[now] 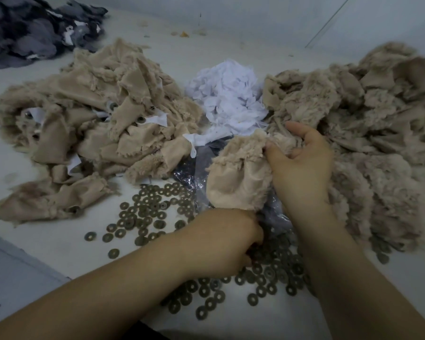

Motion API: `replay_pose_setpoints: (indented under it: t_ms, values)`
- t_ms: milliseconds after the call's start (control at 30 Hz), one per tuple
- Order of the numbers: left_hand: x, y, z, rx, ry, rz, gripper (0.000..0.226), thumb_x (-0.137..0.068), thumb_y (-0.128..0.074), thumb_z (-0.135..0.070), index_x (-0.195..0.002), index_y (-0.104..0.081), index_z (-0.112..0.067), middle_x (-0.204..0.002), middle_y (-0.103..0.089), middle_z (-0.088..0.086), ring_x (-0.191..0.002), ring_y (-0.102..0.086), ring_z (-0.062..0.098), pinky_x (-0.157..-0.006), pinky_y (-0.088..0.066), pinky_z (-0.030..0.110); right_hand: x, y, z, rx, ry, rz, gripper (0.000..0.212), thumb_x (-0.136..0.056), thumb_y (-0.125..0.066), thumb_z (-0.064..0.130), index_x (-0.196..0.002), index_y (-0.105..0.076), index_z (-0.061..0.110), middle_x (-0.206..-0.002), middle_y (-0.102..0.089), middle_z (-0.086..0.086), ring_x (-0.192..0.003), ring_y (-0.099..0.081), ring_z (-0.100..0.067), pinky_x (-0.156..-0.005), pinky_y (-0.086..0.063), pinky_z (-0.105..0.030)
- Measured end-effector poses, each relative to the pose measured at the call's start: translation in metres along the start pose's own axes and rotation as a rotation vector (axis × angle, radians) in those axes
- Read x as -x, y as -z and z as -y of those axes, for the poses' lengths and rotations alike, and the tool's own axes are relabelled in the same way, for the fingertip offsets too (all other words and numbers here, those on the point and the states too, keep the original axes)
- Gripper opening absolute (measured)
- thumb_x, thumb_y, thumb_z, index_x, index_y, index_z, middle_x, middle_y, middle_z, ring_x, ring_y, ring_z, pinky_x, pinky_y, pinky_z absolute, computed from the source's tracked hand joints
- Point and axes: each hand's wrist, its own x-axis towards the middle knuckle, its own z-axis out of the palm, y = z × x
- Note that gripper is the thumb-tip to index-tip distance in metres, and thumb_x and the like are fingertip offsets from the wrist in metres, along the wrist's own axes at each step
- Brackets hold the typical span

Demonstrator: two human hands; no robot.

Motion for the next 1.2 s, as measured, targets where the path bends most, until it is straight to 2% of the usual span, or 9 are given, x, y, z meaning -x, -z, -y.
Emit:
replay_pose_setpoints:
  t_ms: [233,367,433,533,700,900,1033,1133,1200]
  values:
    - [0.002,-0.003,0.002,0.005,0.014,-0.009,0.022,-0.092,-0.060,-0.028,-0.111,-0.070,-0.028,-0.111,-0.058,-0.009,-0.096,-0.055,0.011,-0.077,-0.051,0.037,0.002,-0.002,0.000,0.049,-0.017,0.053,0.044,-0.085,-0.076,0.018,-0.126,-0.059,0.023,-0.059,-0.044,0.008,-0.039,-0.039,-0.003,-0.042,-0.035,-0.011]
    - [-0.001,-0.005,0.003,0.030,0.039,-0.020,0.019,-0.093,-0.059,-0.026,-0.107,-0.070,-0.023,-0.109,-0.059,-0.008,-0.096,-0.056,0.011,-0.079,-0.051,0.036,0.002,-0.003,0.000,0.055,-0.023,0.059,0.044,-0.085,-0.076,0.018,-0.126,-0.060,0.022,-0.056,-0.043,0.008,-0.039,-0.036,-0.004,-0.041,-0.035,-0.012]
    - [-0.002,-0.003,0.004,0.004,0.031,-0.023,0.017,-0.091,-0.057,-0.021,-0.103,-0.069,-0.019,-0.105,-0.060,-0.005,-0.093,-0.056,0.012,-0.078,-0.051,0.034,0.002,-0.003,0.000,0.069,-0.021,0.069,0.043,-0.086,-0.076,0.018,-0.126,-0.060,0.022,-0.059,-0.046,0.007,-0.041,-0.039,-0.005,-0.044,-0.038,-0.014]
    - [0.000,0.002,0.004,-0.062,0.003,-0.032,0.011,-0.086,-0.054,-0.014,-0.088,-0.065,-0.013,-0.091,-0.058,-0.001,-0.079,-0.053,0.013,-0.068,-0.049,0.031,0.003,-0.004,0.001,0.054,-0.051,0.105,0.044,-0.086,-0.075,0.018,-0.128,-0.059,0.020,-0.080,-0.063,-0.001,-0.053,-0.053,-0.019,-0.055,-0.052,-0.028]
    - [0.001,0.006,0.008,-0.108,0.002,-0.034,0.014,-0.089,-0.051,-0.008,-0.083,-0.063,-0.010,-0.087,-0.057,0.002,-0.074,-0.053,0.015,-0.068,-0.048,0.031,0.004,-0.005,-0.002,0.080,-0.028,0.090,0.041,-0.085,-0.076,0.018,-0.123,-0.062,0.024,-0.054,-0.044,0.004,-0.042,-0.036,-0.007,-0.039,-0.037,-0.019]
    - [0.005,0.007,0.014,-0.091,-0.018,-0.032,0.011,-0.088,-0.055,-0.005,-0.085,-0.063,-0.012,-0.089,-0.055,0.000,-0.075,-0.052,0.014,-0.068,-0.049,0.033,0.004,-0.005,-0.001,0.091,-0.015,0.089,0.042,-0.086,-0.076,0.019,-0.125,-0.061,0.024,-0.051,-0.040,0.005,-0.040,-0.032,-0.007,-0.037,-0.032,-0.018]
    - [0.005,0.009,0.017,0.006,-0.002,-0.026,0.019,-0.090,-0.056,-0.006,-0.104,-0.067,-0.012,-0.104,-0.058,0.002,-0.091,-0.055,0.015,-0.080,-0.049,0.033,0.006,-0.005,0.000,0.103,0.001,0.092,0.041,-0.085,-0.076,0.019,-0.124,-0.062,0.024,-0.050,-0.038,0.007,-0.037,-0.033,-0.006,-0.037,-0.030,-0.015]
    - [0.008,0.019,0.018,0.133,0.012,-0.047,0.022,-0.092,-0.057,-0.006,-0.106,-0.073,-0.014,-0.103,-0.063,-0.004,-0.094,-0.055,0.005,-0.086,-0.044,0.018,0.005,-0.005,0.000,0.119,0.003,0.100,0.042,-0.086,-0.076,0.020,-0.124,-0.061,0.025,-0.050,-0.038,0.008,-0.037,-0.035,-0.006,-0.037,-0.031,-0.014]
    - [0.011,0.027,0.018,0.282,0.070,-0.093,0.017,-0.094,-0.059,-0.007,-0.099,-0.074,-0.012,-0.086,-0.064,-0.017,-0.085,-0.058,-0.003,-0.083,-0.038,0.004,0.005,-0.005,0.001,0.130,0.007,0.102,0.042,-0.086,-0.076,0.020,-0.124,-0.061,0.025,-0.050,-0.037,0.009,-0.037,-0.034,-0.006,-0.037,-0.030,-0.015]
